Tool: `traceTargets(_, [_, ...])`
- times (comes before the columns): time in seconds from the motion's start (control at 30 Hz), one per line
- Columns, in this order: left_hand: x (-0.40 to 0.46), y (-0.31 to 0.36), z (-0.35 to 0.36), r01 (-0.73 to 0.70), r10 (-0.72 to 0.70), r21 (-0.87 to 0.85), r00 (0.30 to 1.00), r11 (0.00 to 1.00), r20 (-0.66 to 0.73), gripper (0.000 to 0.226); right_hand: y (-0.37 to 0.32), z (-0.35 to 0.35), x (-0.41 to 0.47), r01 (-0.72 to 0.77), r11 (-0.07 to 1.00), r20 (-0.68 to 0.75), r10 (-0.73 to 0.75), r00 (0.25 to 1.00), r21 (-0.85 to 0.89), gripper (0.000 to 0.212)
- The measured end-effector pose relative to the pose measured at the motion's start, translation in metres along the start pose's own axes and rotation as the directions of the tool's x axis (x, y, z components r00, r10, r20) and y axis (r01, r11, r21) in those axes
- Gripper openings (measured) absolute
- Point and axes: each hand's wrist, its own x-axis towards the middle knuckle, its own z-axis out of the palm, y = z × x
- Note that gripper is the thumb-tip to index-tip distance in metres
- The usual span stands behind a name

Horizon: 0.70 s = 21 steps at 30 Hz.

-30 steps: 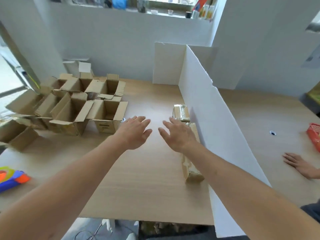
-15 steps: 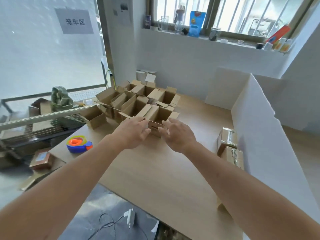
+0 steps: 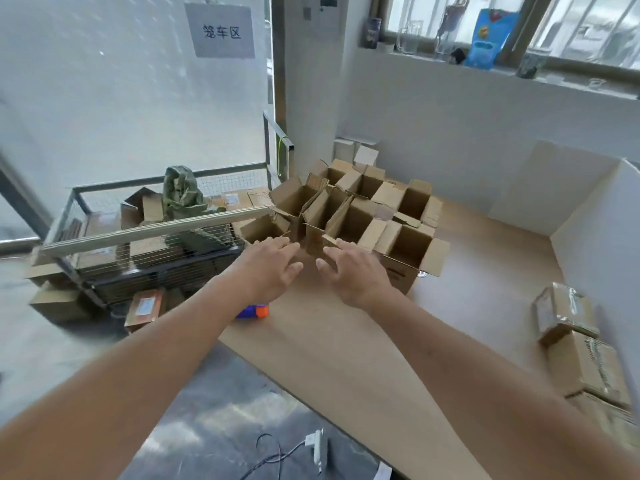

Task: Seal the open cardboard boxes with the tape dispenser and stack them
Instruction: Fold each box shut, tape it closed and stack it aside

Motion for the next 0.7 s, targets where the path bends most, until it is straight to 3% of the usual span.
traceTargets(0.27, [0.022,-0.13,0.005,0.035,-0.033,-0.024,0.998,0.999,0.053,0.052,-0.076,0.06,0.088,-0.033,0.999,0.113,0.028,0.993,0.038,0.055])
traceTargets(0.7, [0.14,-0.272,0.07,0.103,-0.095,-0.035,0.978,0.994,0.183,0.056,-0.093,0.182,0.254,-0.049,0.996,0.274,0.028,0.961,0.074,0.047])
